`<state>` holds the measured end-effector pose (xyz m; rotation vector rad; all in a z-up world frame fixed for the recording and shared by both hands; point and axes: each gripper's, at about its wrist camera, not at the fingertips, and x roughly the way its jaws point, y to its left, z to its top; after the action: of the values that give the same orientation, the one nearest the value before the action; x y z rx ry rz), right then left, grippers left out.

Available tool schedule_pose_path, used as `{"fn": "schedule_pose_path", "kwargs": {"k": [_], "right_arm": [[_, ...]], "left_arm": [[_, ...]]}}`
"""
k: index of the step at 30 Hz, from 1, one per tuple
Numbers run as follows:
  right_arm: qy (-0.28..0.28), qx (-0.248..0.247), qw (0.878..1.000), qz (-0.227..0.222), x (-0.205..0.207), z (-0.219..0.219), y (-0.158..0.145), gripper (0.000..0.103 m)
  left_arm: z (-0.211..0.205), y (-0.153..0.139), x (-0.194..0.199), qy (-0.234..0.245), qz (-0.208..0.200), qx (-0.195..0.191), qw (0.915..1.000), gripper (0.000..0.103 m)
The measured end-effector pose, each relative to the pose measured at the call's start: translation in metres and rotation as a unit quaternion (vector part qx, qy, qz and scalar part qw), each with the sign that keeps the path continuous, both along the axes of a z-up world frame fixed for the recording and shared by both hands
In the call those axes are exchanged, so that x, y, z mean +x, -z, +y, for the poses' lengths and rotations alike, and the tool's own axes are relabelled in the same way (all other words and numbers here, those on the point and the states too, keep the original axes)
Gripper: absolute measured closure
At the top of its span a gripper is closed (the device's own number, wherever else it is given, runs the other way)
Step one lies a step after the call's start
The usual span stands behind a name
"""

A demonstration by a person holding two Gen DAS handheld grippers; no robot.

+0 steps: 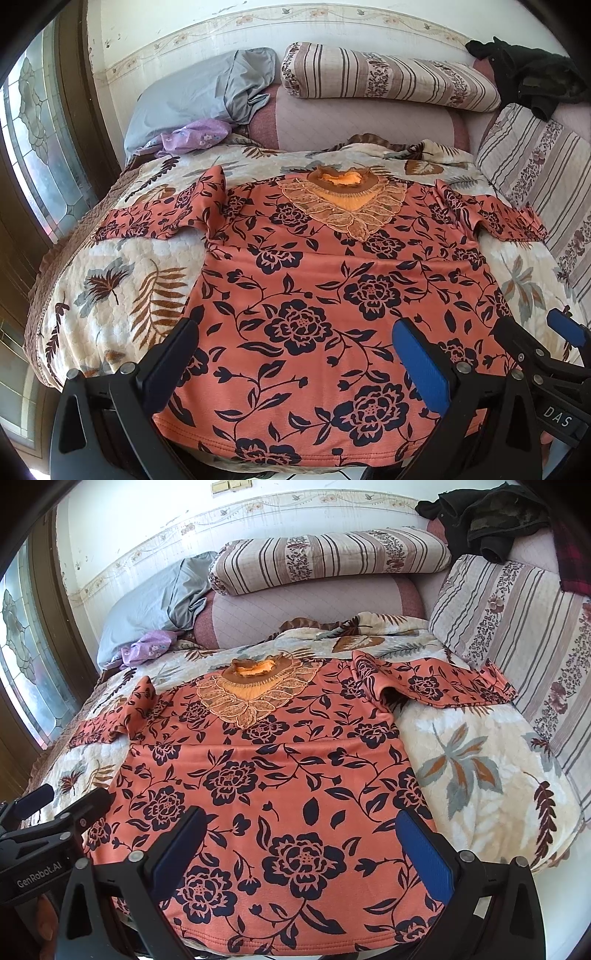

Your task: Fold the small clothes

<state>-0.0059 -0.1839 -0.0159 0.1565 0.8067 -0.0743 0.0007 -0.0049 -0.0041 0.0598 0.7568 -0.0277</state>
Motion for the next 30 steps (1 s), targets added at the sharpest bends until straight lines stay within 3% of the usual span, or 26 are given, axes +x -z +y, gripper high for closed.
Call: {"fn": "schedule_pose_path", "kwargs": {"k": [6, 16, 23, 25, 27, 30], "right_arm": [[0.001, 0.004, 1.0, -0.001, -0.001, -0.001, 0.0, 0.0], [-0.002, 0.005, 1.0, -0.002, -0.001, -0.001, 0.0, 0.0], [-0.012, 0.008, 1.0, -0.007, 0.001, -0.001, 0.0, 0.0], [-0.02, 0.032, 0.999, -0.015, 0.001, -0.007, 0.0, 0.0], [-0.032, 0.098, 0.994, -0.029, -0.001, -0.026, 0.004, 0.0], [-0.007, 0.171, 0.985, -0.032, -0.002, -0.066, 0.018, 0.0]], "left_arm": [[-0.005, -0.004, -0.003, 0.003, -0.024, 0.012, 0.9996, 0.0], [-0.007, -0.005, -0.003, 0.004, -0.005, -0.001, 1.0, 0.0], [-0.011, -0.004, 0.002, 0.011, -0.001, 0.013, 0.9999, 0.0], [-0.007, 0.002, 0.008, 0.009, 0.009, 0.009, 0.9999, 0.0], [0.002, 0.012, 0.017, -0.001, 0.027, -0.005, 0.9996, 0.0], [0.019, 0.035, 0.034, -0.026, 0.053, -0.038, 0.9975, 0.0]]}}
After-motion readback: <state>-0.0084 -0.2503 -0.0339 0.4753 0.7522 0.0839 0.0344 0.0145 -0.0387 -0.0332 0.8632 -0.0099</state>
